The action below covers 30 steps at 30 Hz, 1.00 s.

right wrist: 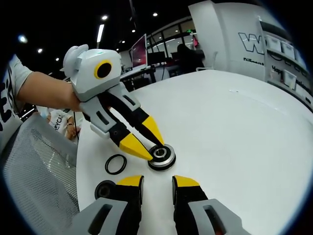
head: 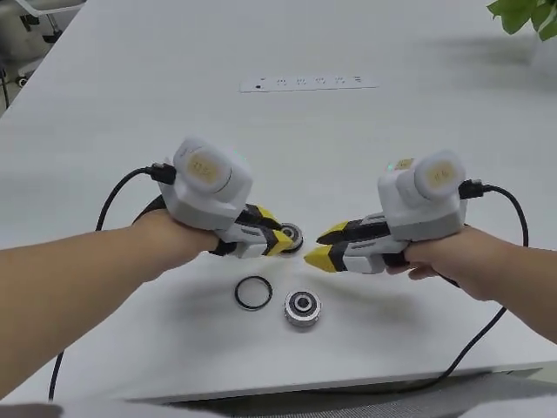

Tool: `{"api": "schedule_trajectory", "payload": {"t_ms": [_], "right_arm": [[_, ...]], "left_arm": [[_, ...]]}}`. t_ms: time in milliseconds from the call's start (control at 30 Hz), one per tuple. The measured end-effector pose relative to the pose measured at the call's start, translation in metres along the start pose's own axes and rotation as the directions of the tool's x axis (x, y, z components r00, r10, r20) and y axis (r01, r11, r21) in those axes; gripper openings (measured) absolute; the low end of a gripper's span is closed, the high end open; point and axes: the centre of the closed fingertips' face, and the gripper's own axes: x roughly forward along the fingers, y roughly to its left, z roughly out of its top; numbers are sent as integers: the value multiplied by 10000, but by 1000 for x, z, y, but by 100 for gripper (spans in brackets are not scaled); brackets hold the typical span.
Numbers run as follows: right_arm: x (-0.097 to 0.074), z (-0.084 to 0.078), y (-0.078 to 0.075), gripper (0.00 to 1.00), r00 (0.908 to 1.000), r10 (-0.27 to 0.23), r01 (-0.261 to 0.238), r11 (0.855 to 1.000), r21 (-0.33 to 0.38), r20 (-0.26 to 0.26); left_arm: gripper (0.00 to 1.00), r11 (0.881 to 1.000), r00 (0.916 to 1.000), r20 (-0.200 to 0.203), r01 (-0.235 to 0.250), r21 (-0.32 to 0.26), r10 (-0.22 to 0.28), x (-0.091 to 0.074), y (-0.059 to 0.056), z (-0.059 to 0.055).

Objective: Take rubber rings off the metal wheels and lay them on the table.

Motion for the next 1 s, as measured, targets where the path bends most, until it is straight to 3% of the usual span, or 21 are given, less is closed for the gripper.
{"api": "schedule_trajectory", "payload": {"t_ms": [700, 1000], "right_arm": [[16, 10, -7, 19, 9990, -412, 412, 9991, 34, 152], [21, 5, -3, 15, 9992, -411, 412, 9990, -150, 13]], "left_arm": [[8, 9994, 9993, 122, -350, 46, 349, 3, 1, 1], [8, 9992, 9991, 154, -397, 8, 397, 4, 1, 1]]}}
